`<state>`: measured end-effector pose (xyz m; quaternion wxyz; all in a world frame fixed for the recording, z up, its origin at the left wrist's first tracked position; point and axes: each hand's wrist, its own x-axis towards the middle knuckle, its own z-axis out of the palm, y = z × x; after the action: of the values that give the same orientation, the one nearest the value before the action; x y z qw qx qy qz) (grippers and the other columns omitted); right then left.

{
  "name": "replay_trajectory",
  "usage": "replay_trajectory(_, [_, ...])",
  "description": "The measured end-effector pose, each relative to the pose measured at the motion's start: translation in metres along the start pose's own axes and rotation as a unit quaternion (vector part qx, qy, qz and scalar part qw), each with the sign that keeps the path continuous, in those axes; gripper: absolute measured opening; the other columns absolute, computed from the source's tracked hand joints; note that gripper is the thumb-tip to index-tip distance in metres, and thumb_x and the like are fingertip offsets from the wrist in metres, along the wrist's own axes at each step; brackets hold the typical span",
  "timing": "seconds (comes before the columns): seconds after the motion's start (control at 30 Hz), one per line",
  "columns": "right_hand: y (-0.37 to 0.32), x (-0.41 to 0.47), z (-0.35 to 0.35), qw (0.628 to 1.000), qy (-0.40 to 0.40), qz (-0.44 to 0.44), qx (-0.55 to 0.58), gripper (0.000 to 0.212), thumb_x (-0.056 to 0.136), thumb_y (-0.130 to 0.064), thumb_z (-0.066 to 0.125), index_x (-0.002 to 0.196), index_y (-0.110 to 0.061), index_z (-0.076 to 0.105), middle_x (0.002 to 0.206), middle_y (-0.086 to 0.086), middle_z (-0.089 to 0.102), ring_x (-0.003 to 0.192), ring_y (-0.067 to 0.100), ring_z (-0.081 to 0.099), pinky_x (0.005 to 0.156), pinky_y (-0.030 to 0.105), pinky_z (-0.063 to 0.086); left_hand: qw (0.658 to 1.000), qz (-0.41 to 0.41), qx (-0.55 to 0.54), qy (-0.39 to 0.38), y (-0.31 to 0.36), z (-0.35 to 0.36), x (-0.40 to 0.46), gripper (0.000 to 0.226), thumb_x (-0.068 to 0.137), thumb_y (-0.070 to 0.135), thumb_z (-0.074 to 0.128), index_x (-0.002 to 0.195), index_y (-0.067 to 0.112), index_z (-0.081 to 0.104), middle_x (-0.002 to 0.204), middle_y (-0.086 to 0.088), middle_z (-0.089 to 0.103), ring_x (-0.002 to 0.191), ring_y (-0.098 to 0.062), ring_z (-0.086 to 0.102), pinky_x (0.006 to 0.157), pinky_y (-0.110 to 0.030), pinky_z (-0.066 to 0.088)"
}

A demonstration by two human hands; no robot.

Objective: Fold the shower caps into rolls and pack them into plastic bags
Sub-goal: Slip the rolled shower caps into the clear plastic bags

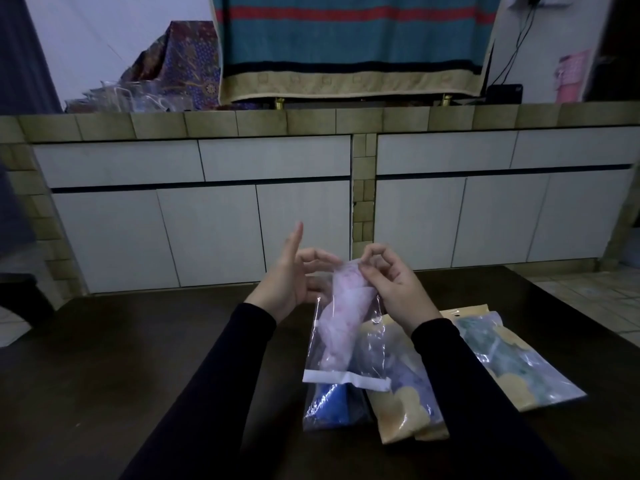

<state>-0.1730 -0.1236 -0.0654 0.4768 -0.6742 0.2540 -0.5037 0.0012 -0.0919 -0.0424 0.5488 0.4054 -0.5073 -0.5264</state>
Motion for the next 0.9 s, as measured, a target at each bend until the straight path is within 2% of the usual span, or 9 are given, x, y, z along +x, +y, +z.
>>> replay_trajectory(0.07, [0.001, -0.001, 0.000, 0.999, 0.001, 0.003, -0.038, 0.011, 0.096, -0.016, 0.051, 0.091, -0.025, 0.056, 0.097, 0.007, 0.060, 0.072, 0.025, 0.060, 0.059, 0.048, 0.055, 0.998, -0.019, 0.048, 0.048, 0.002, 0.003, 0.001, 0.066, 0.090, 0.066, 0.032, 0.068, 0.012, 0.065, 0.072, -0.003, 0.069, 0.050, -0.013, 0.057, 0.045, -0.023, 0.043])
replay_trajectory(0.17, [0.000, -0.004, 0.003, 0.998, -0.006, -0.002, -0.065, 0.012, 0.097, -0.019, 0.050, 0.089, -0.025, 0.055, 0.094, 0.005, 0.058, 0.072, 0.032, 0.059, 0.060, 0.060, 0.053, 0.989, 0.003, 0.132, 0.062, 0.002, 0.003, 0.000, 0.029, 0.084, 0.041, 0.065, 0.076, 0.013, 0.067, 0.074, -0.003, 0.068, 0.050, -0.011, 0.055, 0.050, -0.024, 0.047])
replay_trajectory(0.23, [0.000, -0.004, 0.002, 0.997, 0.005, -0.003, -0.079, 0.016, 0.099, -0.015, 0.046, 0.089, -0.024, 0.055, 0.088, 0.003, 0.058, 0.071, 0.026, 0.059, 0.063, 0.053, 0.054, 0.987, 0.032, 0.151, 0.048, 0.002, 0.002, -0.001, 0.015, 0.076, 0.020, 0.077, 0.084, 0.010, 0.068, 0.073, -0.001, 0.070, 0.055, -0.010, 0.059, 0.052, -0.022, 0.049])
replay_trajectory(0.37, [0.001, -0.003, -0.001, 1.000, -0.006, 0.009, -0.002, 0.019, 0.096, -0.012, 0.040, 0.090, -0.019, 0.056, 0.082, 0.004, 0.059, 0.071, 0.020, 0.057, 0.059, 0.032, 0.047, 0.986, 0.068, 0.133, 0.070, 0.001, 0.005, 0.000, 0.020, 0.074, 0.000, 0.076, 0.089, 0.007, 0.064, 0.064, 0.004, 0.069, 0.051, -0.004, 0.060, 0.047, -0.016, 0.046])
replay_trajectory(0.47, [-0.001, -0.002, 0.001, 0.999, -0.005, 0.019, 0.025, 0.021, 0.096, -0.030, 0.043, 0.103, -0.017, 0.058, 0.102, 0.010, 0.065, 0.090, 0.023, 0.066, 0.072, 0.035, 0.055, 0.981, 0.097, 0.136, 0.095, 0.004, 0.003, 0.001, 0.030, 0.069, 0.002, 0.080, 0.092, 0.012, 0.063, 0.066, 0.000, 0.071, 0.052, -0.005, 0.062, 0.048, -0.017, 0.047])
replay_trajectory(0.53, [-0.002, 0.002, 0.003, 0.999, 0.036, 0.005, 0.004, 0.021, 0.094, -0.041, 0.050, 0.112, -0.034, 0.058, 0.109, 0.007, 0.064, 0.098, 0.021, 0.066, 0.081, 0.038, 0.058, 0.976, 0.122, 0.140, 0.110, 0.009, 0.003, 0.001, 0.032, 0.067, 0.001, 0.080, 0.091, 0.013, 0.063, 0.068, 0.001, 0.071, 0.055, -0.005, 0.063, 0.049, -0.017, 0.047])
replay_trajectory(0.6, [-0.006, 0.005, 0.004, 0.998, 0.057, 0.015, 0.007, 0.030, 0.084, -0.035, 0.064, 0.115, -0.036, 0.060, 0.110, 0.006, 0.066, 0.099, 0.018, 0.067, 0.084, 0.038, 0.057, 0.974, 0.143, 0.136, 0.114, 0.015, 0.006, -0.001, 0.031, 0.068, -0.002, 0.079, 0.089, 0.013, 0.063, 0.069, 0.002, 0.072, 0.057, -0.004, 0.065, 0.049, -0.015, 0.047])
replay_trajectory(0.73, [-0.018, 0.005, 0.000, 0.996, 0.073, 0.029, 0.048, 0.031, 0.068, -0.033, 0.071, 0.096, -0.018, 0.071, 0.098, 0.006, 0.073, 0.094, 0.022, 0.070, 0.078, 0.037, 0.059, 0.972, 0.164, 0.146, 0.083, 0.025, 0.007, -0.006, 0.031, 0.066, 0.007, 0.078, 0.092, 0.014, 0.065, 0.072, 0.003, 0.073, 0.062, -0.007, 0.068, 0.050, -0.016, 0.048])
replay_trajectory(0.9, [-0.019, 0.005, 0.004, 0.995, 0.090, -0.038, -0.010, 0.015, 0.081, -0.023, 0.070, 0.095, -0.027, 0.071, 0.098, -0.002, 0.070, 0.097, 0.011, 0.064, 0.080, 0.025, 0.056, 0.946, 0.210, 0.233, 0.082, 0.030, 0.001, -0.010, 0.027, 0.071, 0.003, 0.077, 0.087, 0.023, 0.070, 0.073, 0.009, 0.074, 0.066, -0.002, 0.067, 0.054, -0.014, 0.048])
